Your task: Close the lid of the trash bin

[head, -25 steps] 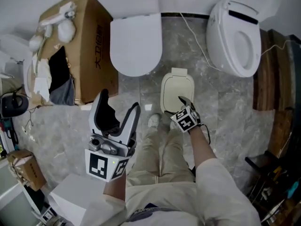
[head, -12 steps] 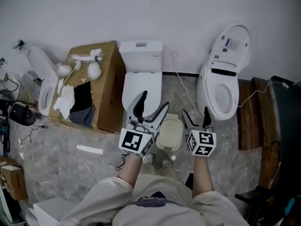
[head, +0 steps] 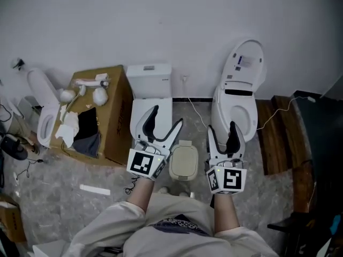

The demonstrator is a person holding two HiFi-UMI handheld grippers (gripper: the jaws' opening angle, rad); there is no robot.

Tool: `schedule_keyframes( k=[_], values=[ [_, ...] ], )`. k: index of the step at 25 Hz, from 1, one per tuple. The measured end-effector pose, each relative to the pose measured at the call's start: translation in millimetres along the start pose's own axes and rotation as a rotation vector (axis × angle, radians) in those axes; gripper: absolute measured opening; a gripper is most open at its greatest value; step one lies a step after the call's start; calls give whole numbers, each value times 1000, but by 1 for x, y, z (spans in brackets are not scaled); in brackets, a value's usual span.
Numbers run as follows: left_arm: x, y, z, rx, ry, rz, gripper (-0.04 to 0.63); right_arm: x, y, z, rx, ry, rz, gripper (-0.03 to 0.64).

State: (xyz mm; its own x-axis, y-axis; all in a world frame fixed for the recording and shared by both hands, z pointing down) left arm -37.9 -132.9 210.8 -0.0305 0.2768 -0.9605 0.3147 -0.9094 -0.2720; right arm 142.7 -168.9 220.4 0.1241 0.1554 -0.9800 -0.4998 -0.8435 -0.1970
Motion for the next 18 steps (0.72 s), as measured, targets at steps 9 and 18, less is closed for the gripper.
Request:
schedule_keyframes(
  k=[9,18],
  values=[
    [50,-6,-16,-71,44,-141,137,32,-8,2,-31,-33,-98,131],
    [70,-9,-25,-48,115,-138,-3,69,-15,20,-32,-160,-192,9]
  ],
)
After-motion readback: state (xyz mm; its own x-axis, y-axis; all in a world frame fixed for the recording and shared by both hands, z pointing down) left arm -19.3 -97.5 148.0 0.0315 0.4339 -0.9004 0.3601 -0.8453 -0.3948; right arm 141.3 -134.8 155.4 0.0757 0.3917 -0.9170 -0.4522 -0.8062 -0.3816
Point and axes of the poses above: the fingertips, and each gripper's own axes: y forward along the fingers, z to its left, x out of its top, the point moved 4 cm from there along -y, backward along the fingers, and after that the axes turned 7 degrees about -x, right-handed, at the moved point
